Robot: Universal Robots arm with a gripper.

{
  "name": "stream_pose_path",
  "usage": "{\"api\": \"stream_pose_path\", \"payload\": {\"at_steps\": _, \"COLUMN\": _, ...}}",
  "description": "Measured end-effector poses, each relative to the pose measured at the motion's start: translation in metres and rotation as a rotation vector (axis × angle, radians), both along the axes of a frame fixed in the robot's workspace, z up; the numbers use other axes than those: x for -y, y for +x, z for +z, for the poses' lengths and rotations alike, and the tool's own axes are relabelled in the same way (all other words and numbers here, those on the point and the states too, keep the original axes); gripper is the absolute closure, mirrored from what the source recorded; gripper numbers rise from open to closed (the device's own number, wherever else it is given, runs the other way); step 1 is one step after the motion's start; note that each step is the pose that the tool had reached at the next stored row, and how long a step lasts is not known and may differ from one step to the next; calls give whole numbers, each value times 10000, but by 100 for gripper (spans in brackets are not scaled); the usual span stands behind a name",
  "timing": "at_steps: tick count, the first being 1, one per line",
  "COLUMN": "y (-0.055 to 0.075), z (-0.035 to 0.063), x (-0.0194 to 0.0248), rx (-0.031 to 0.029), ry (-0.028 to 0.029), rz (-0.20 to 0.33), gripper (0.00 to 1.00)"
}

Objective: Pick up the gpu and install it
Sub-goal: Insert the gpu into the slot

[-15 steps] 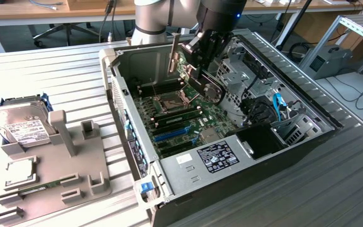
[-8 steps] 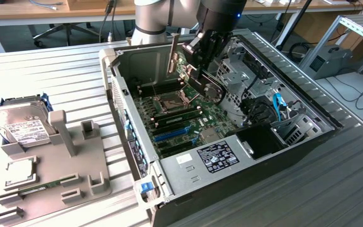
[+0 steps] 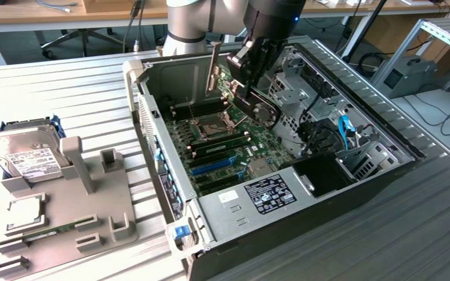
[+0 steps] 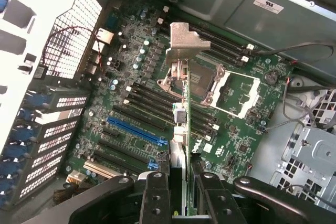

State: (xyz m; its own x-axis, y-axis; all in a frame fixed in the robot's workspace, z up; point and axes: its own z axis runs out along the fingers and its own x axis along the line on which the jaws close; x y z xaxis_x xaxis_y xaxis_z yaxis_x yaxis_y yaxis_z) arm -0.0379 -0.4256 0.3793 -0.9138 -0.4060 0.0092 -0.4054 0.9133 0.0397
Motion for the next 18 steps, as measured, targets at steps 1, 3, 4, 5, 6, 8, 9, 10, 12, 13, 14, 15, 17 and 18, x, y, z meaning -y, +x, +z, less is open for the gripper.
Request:
{"api": "stream_pose_path", "payload": {"at_steps": 1, "y": 0, "z": 0, "x": 0, "rx": 0, "ry": 0, "rz": 43, "gripper": 74}}
{"api": "stream_pose_path", "payload": {"at_steps": 3, "y": 0, "z": 0, "x": 0, "rx": 0, "ry": 0, "rz": 129, "gripper": 74}}
{"api": "stream_pose_path", "payload": {"at_steps": 4, "y": 0, "z": 0, "x": 0, "rx": 0, "ry": 0, "rz": 177, "gripper": 74}}
{"api": "stream_pose_path", "payload": {"at_steps": 5, "y": 0, "z": 0, "x": 0, "rx": 0, "ry": 0, "rz": 210, "gripper": 74}}
{"api": "stream_pose_path", "payload": {"at_steps": 6, "y": 0, "z": 0, "x": 0, "rx": 0, "ry": 0, "rz": 250, "gripper": 74}}
{"api": "stream_pose_path", "payload": {"at_steps": 8, "y": 0, "z": 0, "x": 0, "rx": 0, "ry": 0, "rz": 341, "gripper": 74}}
{"api": "stream_pose_path", "payload": {"at_steps": 9, "y": 0, "z": 0, "x": 0, "rx": 0, "ry": 0, "rz": 379, "gripper": 74}}
{"api": "stream_pose_path", "payload": {"at_steps": 10, "y": 0, "z": 0, "x": 0, "rx": 0, "ry": 0, "rz": 429, "gripper": 74}}
{"api": "stream_pose_path", "payload": {"at_steps": 12, "y": 0, "z": 0, "x": 0, "rx": 0, "ry": 0, "rz": 528, "gripper": 74}}
{"api": "stream_pose_path", "payload": {"at_steps": 13, "y": 0, "z": 0, "x": 0, "rx": 0, "ry": 0, "rz": 577, "gripper": 74}}
{"api": "stream_pose_path", "payload": {"at_steps": 14, "y": 0, "z": 0, "x": 0, "rx": 0, "ry": 0, "rz": 615, "gripper": 74}}
{"api": "stream_pose_path", "payload": {"at_steps": 15, "y": 0, "z": 0, "x": 0, "rx": 0, "ry": 0, "rz": 655, "gripper": 74}}
{"api": "stream_pose_path", "payload": {"at_steps": 17, "y": 0, "z": 0, "x": 0, "rx": 0, "ry": 0, "rz": 734, "gripper": 74}}
{"api": "stream_pose_path", "payload": {"at_steps": 18, "y": 0, "z": 0, "x": 0, "rx": 0, "ry": 0, "rz": 772, "gripper": 74}}
